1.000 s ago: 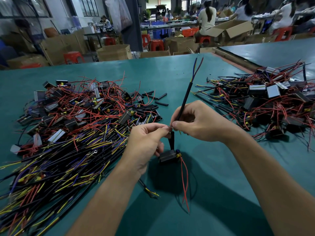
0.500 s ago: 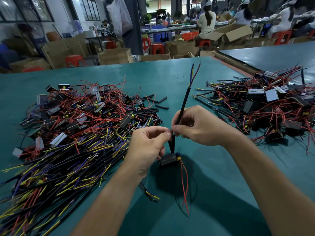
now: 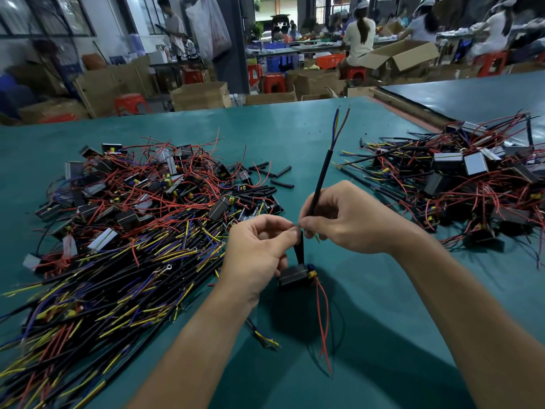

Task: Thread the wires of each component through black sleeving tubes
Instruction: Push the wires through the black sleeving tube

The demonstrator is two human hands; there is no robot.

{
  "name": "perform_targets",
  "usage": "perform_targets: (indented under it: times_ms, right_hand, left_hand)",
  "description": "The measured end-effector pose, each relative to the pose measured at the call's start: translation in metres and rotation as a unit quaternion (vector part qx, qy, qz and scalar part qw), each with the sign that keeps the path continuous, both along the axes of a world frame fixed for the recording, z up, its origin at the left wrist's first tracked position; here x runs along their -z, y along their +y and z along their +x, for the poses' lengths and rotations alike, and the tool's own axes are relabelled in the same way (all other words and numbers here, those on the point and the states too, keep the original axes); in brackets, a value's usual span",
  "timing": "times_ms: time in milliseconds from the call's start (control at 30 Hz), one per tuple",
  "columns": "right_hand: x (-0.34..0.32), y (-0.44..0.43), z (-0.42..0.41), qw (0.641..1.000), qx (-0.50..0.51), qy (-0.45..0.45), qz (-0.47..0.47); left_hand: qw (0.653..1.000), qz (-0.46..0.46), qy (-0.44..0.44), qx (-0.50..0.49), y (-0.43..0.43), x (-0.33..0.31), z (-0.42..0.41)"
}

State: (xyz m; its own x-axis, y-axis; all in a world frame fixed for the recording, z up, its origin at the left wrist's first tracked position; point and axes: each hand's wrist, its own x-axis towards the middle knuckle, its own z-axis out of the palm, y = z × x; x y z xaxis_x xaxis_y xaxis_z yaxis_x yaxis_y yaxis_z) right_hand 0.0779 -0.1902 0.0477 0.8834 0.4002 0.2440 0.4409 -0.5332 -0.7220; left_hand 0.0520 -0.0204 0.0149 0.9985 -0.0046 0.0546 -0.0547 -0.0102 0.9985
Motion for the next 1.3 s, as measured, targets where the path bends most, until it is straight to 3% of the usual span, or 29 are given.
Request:
perform_targets:
  times_ms: [267, 667, 1033, 1300]
  right_hand:
    - [-0.001, 0.0, 0.0, 1.0, -0.007, -0.002, 0.0]
    - [-0.001, -0.004, 0.001, 1.0, -0.007, -0.009, -0.001]
    - [-0.003, -0.004, 0.001, 0.999, -0.031, 0.009, 0.032]
    - [0.002, 0.003, 0.002, 0.997, -0.005, -0.051, 0.059]
  left_hand:
    - [0.981, 0.135, -0.129, -0.051, -0.002, 0.005, 0.0]
    - [0.968, 0.174, -0.178, -0.019, -0.004, 0.008, 0.002]
    - [0.99, 0.063, -0.062, 0.108, 0.004, -0.004, 0.0]
    - [0.996, 0.021, -0.028, 0.086, 0.005, -0.006, 0.001]
